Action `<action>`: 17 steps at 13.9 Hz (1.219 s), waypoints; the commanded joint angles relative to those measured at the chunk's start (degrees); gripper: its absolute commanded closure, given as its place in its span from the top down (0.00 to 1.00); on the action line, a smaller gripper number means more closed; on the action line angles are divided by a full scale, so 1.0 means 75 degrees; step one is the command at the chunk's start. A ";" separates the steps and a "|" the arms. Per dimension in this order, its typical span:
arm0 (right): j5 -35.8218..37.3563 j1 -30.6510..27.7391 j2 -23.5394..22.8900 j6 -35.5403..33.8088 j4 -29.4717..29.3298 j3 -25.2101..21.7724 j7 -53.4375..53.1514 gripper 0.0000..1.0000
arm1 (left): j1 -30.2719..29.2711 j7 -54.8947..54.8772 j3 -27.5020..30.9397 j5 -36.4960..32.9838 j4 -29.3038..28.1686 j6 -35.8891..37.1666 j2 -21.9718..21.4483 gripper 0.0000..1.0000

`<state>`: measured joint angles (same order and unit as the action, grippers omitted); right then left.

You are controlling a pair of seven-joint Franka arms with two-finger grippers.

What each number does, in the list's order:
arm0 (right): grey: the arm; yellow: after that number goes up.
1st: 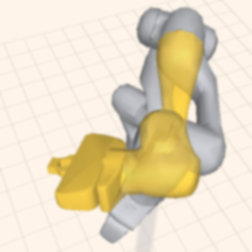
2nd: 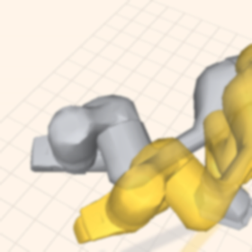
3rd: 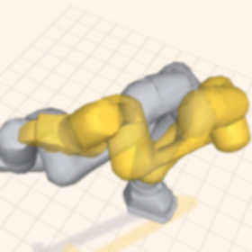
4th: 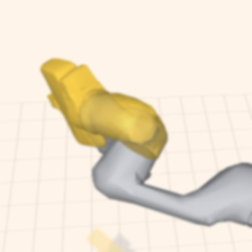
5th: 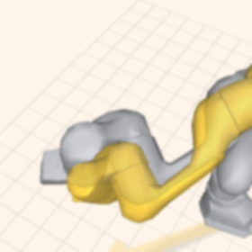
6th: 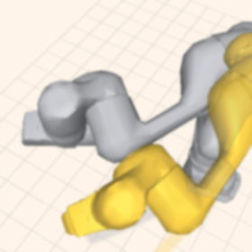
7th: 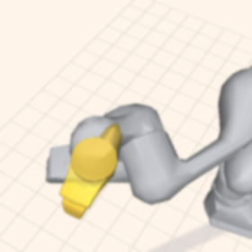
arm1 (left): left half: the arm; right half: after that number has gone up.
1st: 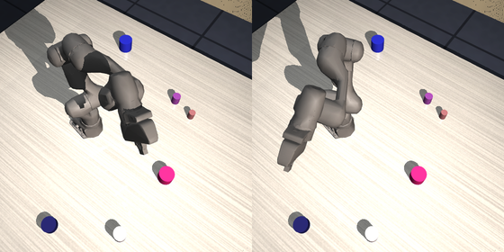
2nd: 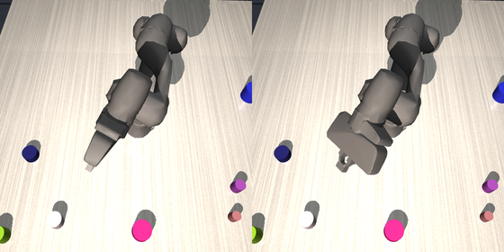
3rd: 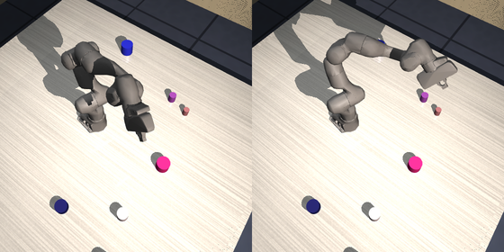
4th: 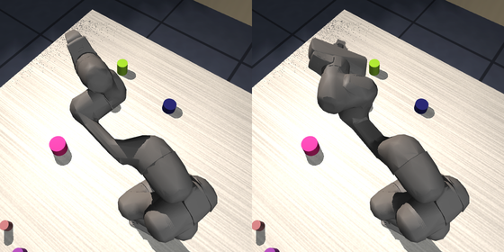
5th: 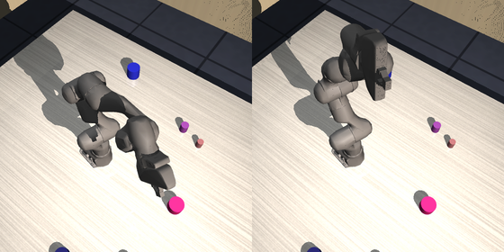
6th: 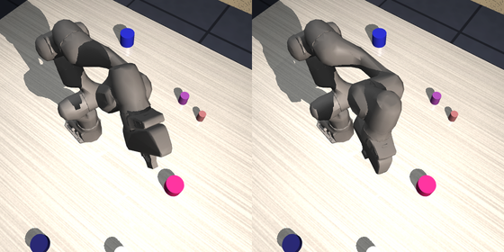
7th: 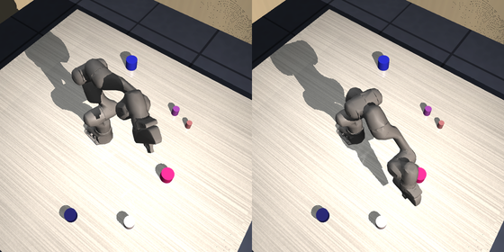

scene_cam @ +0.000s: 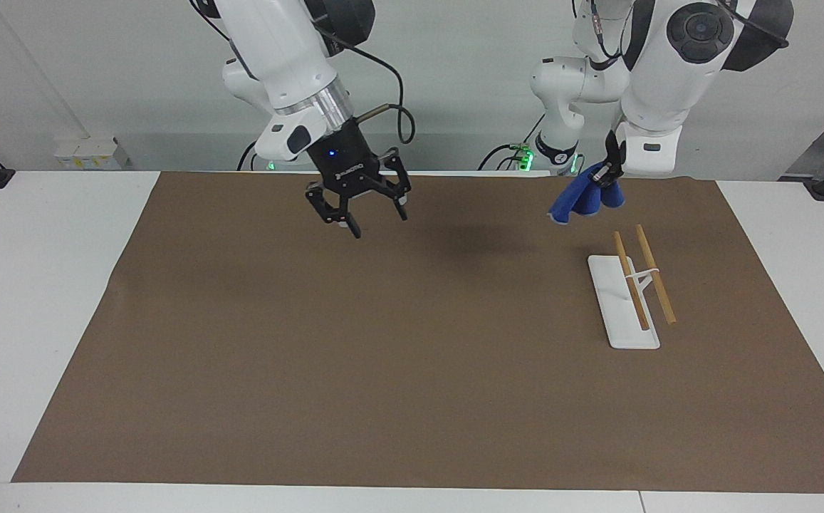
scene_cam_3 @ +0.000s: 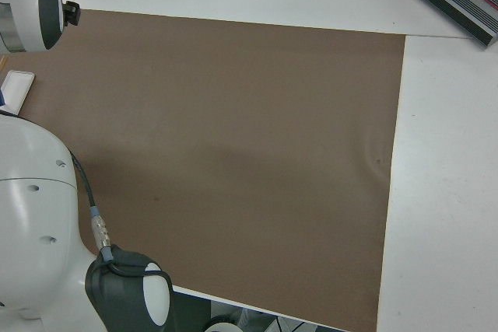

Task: Right arm passes towel to left arm to hang
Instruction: 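Lower the towel over the dowels with the left gripper while the right retracts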

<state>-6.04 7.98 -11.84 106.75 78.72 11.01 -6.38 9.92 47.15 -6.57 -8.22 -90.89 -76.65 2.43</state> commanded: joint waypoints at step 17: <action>0.2035 -0.1990 0.0523 -0.3113 0.0425 0.0103 0.1133 0.79 | -0.1228 -0.1505 -0.0026 -0.1470 -0.0653 -0.1334 0.0883 0.00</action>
<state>9.36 -5.93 -10.02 82.55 79.00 10.93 0.95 1.71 37.90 -6.39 -17.94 -93.23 -84.31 9.69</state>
